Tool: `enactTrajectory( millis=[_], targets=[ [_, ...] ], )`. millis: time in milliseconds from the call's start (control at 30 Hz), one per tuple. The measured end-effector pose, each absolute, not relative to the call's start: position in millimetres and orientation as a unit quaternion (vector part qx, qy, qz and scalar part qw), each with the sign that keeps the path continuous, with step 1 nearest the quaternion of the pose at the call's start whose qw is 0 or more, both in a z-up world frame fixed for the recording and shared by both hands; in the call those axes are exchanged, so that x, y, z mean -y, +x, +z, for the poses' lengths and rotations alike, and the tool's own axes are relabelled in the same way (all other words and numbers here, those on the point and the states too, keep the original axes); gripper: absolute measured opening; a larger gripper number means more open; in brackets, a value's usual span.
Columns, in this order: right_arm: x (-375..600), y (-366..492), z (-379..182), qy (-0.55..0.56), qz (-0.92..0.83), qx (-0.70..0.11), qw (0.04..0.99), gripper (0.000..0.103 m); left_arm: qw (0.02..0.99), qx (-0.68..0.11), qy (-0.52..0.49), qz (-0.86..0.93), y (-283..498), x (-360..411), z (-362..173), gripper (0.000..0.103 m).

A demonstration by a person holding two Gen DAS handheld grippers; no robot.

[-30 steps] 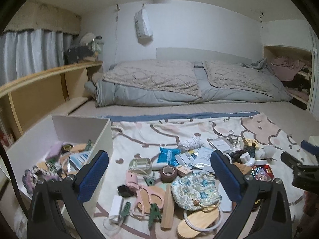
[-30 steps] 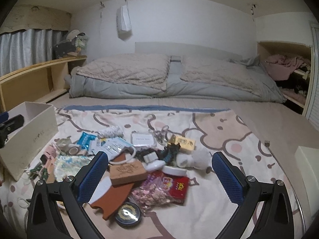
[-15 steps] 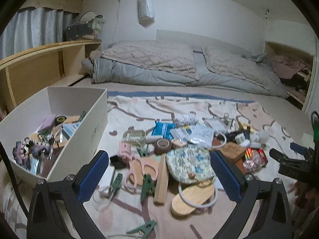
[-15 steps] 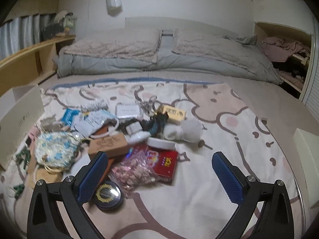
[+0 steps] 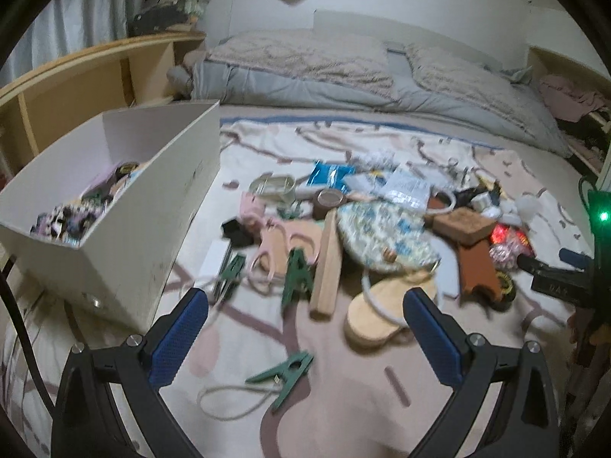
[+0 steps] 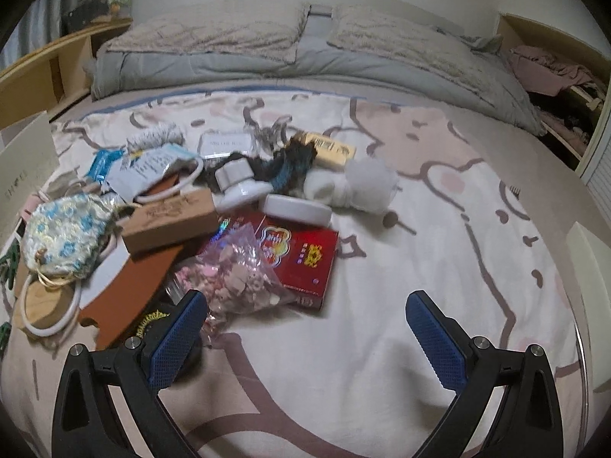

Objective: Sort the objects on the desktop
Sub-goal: 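Move both tools over the pile and lower them toward the items, then position the left tool over a green clothespin while the right tool approaches the black round tin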

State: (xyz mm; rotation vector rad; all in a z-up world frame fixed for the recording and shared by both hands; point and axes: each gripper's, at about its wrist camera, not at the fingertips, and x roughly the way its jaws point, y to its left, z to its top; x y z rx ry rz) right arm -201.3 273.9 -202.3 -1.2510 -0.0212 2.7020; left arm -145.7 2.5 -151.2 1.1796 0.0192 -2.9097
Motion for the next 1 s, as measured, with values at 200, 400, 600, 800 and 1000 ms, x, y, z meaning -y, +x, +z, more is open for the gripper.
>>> enactTrajectory(
  millis=[200, 400, 600, 800, 1000],
  targets=[
    [-266, -208, -206, -0.425, 0.903, 0.002, 0.063, 0.103, 0.017, -0.014, 0.409, -0.912, -141, 2, -170, 0.103],
    [-255, -220, -214, -0.436, 0.899, 0.003, 0.042, 0.103, 0.03, -0.037, 0.446, -0.894, -139, 12, -189, 0.103],
    [-254, -230, -221, -0.446, 0.894, -0.009, 0.04, 0.103, 0.049, -0.043, 0.472, -0.879, -138, 19, -204, 0.103],
    [-261, -224, -225, -0.459, 0.887, -0.036, 0.025, 0.103, 0.055, -0.006, 0.477, -0.877, -136, 13, -212, 0.103],
    [-261, -209, -223, -0.462, 0.886, -0.031, 0.02, 0.103, 0.053, -0.017, 0.474, -0.879, -134, 17, -215, 0.103]
  ],
)
